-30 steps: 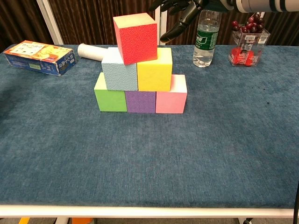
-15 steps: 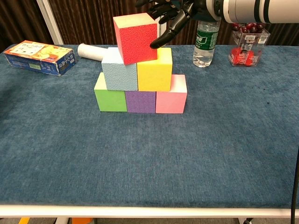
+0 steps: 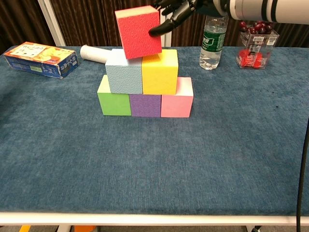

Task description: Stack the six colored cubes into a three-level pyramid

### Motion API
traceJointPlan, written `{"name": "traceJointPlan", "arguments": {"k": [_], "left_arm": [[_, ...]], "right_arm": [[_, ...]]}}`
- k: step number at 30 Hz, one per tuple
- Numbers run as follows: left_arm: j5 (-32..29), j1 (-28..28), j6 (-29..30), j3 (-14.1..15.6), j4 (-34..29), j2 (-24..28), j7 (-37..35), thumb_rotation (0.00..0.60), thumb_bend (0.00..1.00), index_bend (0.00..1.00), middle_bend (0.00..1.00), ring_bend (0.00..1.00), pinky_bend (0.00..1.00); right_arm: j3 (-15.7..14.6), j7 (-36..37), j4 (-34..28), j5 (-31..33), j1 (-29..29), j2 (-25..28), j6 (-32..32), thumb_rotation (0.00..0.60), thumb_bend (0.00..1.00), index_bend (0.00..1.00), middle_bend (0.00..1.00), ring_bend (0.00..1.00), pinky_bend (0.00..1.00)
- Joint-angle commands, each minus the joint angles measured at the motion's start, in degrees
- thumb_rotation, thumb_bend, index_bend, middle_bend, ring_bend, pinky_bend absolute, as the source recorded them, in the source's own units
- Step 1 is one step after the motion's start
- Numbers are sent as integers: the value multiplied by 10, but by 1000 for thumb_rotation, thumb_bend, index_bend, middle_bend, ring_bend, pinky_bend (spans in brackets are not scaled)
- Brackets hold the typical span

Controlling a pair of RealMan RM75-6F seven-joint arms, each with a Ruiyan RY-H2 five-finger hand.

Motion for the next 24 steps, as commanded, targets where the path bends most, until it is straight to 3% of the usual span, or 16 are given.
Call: {"name": "traceJointPlan", "arguments": {"k": [1, 12, 24], "left_arm": [[0, -1, -2, 0, 2, -1, 0, 600, 259, 144, 99, 12, 30], [1, -5, -7, -2, 2, -2, 1, 600, 260, 143, 98, 13, 30], [1, -6, -9, -3, 3, -5, -2, 600, 259, 143, 98, 12, 30]], "right_arm": [[-3, -37, -32, 26, -18, 9, 33, 600, 122, 94, 404, 41, 0], [-7, -250, -130, 189, -40, -18, 161, 600, 123, 96, 429, 57, 0], [-10, -356, -160, 258, -38, -73, 236, 600, 122, 96, 426, 58, 0]]}}
